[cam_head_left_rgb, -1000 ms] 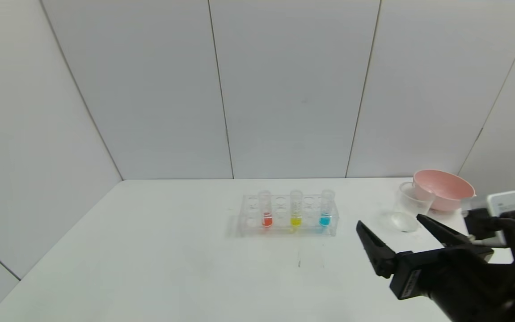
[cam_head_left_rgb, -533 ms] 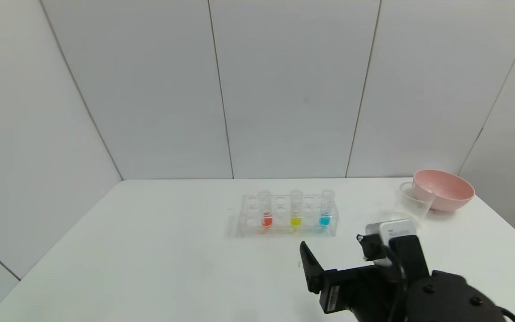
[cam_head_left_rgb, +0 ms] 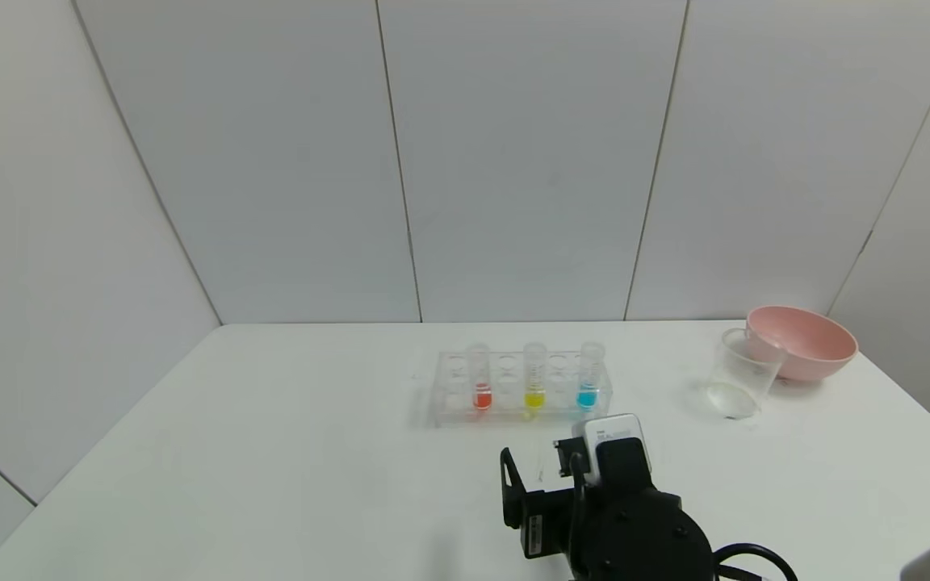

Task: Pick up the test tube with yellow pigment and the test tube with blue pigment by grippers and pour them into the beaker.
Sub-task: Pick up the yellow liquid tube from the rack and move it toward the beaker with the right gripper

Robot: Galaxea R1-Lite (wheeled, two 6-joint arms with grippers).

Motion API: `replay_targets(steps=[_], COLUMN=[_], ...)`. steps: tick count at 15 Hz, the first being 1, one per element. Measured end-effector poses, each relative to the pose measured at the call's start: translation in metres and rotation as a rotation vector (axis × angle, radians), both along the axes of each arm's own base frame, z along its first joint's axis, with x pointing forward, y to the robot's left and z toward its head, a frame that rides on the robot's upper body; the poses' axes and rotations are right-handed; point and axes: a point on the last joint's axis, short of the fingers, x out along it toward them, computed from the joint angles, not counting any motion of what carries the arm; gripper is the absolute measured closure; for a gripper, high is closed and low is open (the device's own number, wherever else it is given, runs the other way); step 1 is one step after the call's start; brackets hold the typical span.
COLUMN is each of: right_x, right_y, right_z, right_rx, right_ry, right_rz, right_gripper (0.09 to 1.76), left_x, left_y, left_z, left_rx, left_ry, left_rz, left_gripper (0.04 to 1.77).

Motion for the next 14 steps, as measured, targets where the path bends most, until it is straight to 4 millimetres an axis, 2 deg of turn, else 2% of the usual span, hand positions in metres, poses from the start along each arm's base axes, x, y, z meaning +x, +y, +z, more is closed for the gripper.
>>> replay_targets(steps=[7,14], right_x=[0.034,0.073], right_y=[0.025,0.031], right_z=[0.007,-0.001], right_rx=[-0.008,-0.043], right_ry=[-0.038,-0.051], right_rz=[-0.038,-0.104], right_gripper=[0.14,0.14], left_x=[0.000,0.000], left_y=[0.000,0.000], left_z=[0.000,0.000], left_rx=[0.000,0.000], left_ry=[0.000,0.000], left_rz=[0.000,0.000], left_gripper=[0.05,0.05])
